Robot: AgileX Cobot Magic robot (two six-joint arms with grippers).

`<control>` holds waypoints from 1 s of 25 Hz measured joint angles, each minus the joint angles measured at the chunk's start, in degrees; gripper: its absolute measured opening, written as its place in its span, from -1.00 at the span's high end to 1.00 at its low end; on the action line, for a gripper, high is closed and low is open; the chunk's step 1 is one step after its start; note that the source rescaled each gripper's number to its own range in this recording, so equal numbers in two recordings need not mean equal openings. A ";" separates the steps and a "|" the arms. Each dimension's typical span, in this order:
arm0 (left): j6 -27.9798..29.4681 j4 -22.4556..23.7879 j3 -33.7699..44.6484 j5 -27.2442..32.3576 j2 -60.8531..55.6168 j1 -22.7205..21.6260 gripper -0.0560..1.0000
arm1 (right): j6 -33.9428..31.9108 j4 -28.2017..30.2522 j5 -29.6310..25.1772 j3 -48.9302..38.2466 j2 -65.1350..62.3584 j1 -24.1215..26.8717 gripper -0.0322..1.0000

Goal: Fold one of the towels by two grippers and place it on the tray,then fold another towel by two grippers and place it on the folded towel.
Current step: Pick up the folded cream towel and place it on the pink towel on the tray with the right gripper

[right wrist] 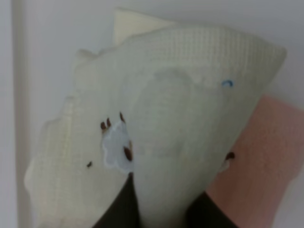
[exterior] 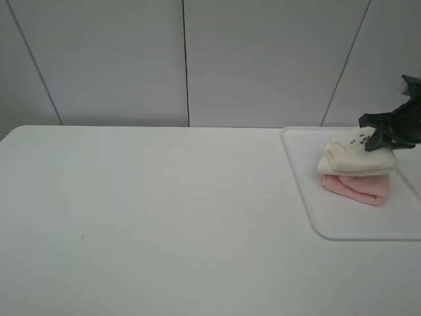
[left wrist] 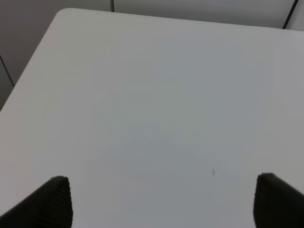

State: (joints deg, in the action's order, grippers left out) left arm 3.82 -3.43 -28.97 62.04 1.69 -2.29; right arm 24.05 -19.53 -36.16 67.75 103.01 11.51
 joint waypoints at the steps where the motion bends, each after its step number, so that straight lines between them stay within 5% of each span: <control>1: 0.00 0.00 0.00 0.00 0.00 0.00 -0.87 | 0.35 -0.14 0.00 0.00 -0.12 0.00 0.83; 25: 0.00 0.00 0.00 0.00 0.00 0.00 -0.87 | 1.46 -4.14 -0.07 0.00 -5.98 0.17 0.83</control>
State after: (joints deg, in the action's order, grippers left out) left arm 3.82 -3.43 -28.97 62.04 1.69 -2.29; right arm 25.51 -23.67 -36.23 67.75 97.03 11.68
